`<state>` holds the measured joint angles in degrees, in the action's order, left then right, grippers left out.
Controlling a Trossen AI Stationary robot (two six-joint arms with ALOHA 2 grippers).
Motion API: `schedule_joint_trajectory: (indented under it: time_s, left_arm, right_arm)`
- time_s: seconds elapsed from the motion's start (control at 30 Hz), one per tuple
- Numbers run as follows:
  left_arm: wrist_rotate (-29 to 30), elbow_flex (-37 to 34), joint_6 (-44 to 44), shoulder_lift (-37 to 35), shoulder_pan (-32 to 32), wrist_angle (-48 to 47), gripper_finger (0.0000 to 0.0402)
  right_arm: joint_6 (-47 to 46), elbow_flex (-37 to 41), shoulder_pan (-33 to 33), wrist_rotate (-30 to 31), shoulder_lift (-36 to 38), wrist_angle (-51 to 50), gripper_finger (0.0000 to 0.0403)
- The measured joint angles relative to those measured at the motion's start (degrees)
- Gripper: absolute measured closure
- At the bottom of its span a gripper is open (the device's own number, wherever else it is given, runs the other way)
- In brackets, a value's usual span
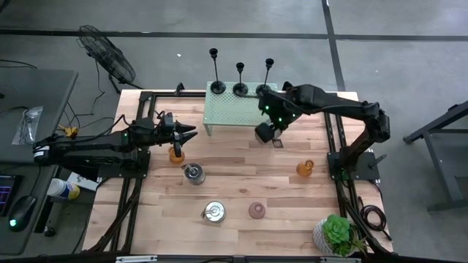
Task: Pick & Place candle stick holders
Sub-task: Put the right scented candle on the shelf
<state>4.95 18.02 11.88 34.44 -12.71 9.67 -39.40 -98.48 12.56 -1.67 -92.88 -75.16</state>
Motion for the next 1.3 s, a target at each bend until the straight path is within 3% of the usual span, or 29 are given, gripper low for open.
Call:
schedule_joint_trajectory:
  time_s: [0.73,1.3]
  left_arm:
    - [0.0,0.0,0.0,0.0,0.0,0.0,0.0284]
    - [0.0,0.0,0.0,0.0,0.0,-0.9,0.0284]
  right_arm:
    - [-14.9,0.0,14.9,5.6,-0.9,0.1,0.0058]
    - [-17.6,-0.2,18.3,1.1,-6.4,7.1,0.0057]
